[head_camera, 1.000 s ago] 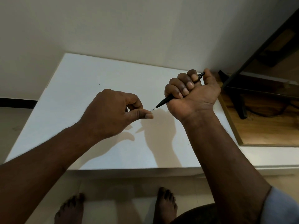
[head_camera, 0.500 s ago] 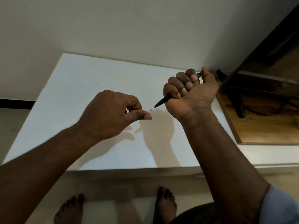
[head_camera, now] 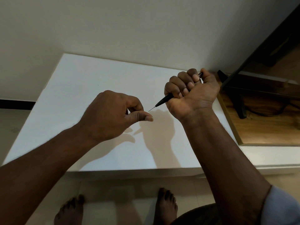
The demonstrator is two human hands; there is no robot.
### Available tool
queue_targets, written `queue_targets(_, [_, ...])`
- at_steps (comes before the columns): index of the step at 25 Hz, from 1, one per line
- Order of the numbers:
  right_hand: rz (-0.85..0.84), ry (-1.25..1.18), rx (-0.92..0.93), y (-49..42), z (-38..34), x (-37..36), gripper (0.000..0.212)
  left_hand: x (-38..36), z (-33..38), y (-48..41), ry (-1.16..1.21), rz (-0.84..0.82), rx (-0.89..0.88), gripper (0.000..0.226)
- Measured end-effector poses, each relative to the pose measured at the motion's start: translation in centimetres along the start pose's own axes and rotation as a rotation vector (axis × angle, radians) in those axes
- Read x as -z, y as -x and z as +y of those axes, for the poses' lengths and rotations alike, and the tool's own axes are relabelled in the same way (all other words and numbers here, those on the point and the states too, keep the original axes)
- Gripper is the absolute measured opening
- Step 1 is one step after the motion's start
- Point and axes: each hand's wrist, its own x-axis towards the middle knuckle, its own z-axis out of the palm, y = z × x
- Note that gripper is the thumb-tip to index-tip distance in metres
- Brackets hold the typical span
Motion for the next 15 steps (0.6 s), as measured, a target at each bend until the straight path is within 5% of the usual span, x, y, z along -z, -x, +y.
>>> queue_targets(15, [0.004, -0.011, -0.003, -0.16, -0.11, 0.15, 0.047, 0.41, -0.21, -0.11, -0.007, 0.012, 0.007, 0.066])
